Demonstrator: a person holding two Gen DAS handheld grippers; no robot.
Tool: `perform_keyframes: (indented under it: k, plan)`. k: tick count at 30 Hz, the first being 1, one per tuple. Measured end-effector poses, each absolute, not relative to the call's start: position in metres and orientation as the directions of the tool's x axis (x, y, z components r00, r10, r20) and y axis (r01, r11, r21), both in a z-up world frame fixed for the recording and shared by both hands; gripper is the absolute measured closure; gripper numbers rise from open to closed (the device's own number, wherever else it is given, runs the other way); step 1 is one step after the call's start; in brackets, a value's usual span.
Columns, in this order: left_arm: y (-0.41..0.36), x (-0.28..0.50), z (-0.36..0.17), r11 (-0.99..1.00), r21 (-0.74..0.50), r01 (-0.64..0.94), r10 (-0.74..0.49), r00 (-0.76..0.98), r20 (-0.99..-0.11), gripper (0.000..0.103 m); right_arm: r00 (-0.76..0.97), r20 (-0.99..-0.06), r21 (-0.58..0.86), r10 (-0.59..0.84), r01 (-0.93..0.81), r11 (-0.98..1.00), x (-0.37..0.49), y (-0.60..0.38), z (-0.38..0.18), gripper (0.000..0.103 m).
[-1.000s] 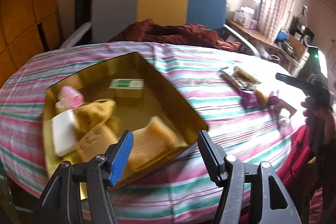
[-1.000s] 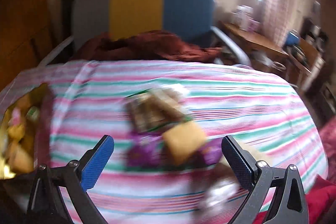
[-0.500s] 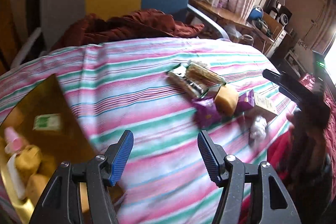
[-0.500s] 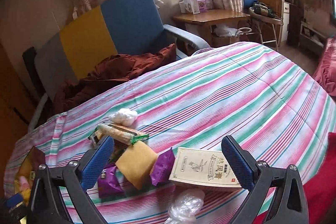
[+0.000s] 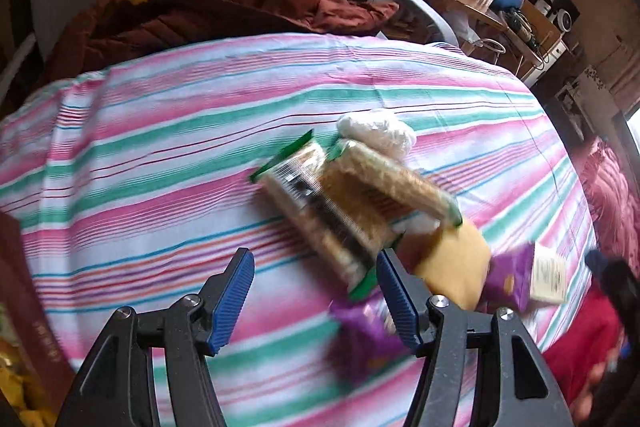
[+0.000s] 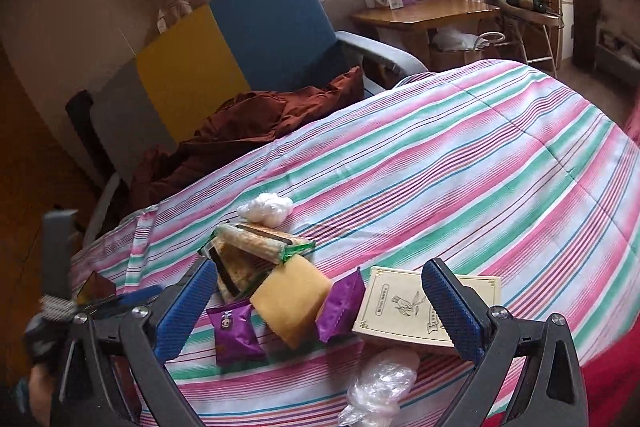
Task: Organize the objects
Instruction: 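Grasp the green-edged cracker packet with the left tool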
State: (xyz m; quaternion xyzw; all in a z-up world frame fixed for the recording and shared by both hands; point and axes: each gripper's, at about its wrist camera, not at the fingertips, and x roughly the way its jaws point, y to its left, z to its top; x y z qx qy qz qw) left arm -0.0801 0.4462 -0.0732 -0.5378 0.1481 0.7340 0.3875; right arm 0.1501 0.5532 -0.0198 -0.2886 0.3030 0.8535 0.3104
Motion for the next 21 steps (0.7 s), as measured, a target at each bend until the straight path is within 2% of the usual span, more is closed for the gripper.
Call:
perform_keyframes:
  k: [8,15,16,19,21]
  plan:
    - [0.488,-0.094,-0.098,-0.685,-0.184,-0.705,0.374,-0.124,-0.919,0.037,-0.659,-0.681,0.369,0.319,-0.685,-0.628,0.150,0.556,-0.022,0.000]
    - [0.496,-0.097,-0.105,-0.649,-0.079,-0.757,0.348,-0.203,-0.915,0.037,-0.661,-0.686,0.374,0.305,-0.680,-0.631,0.149,0.555,-0.023,0.000]
    - [0.493,-0.095,-0.106,-0.633,-0.060,-0.772,0.345,-0.212,-0.914,0.039,-0.659,-0.688,0.372,0.304,-0.679,-0.633,0.148,0.554,-0.023,0.000]
    - [0.478,-0.092,-0.105,-0.626,-0.023,-0.779,0.330,-0.238,-0.913,0.055,-0.660,-0.690,0.367,0.298,-0.674,-0.641,0.146,0.552,-0.023,0.000]
    - [0.464,-0.093,-0.104,-0.634,-0.042,-0.773,0.340,-0.229,-0.912,0.057,-0.658,-0.693,0.363,0.296,-0.672,-0.645,0.145,0.552,-0.024,0.000]
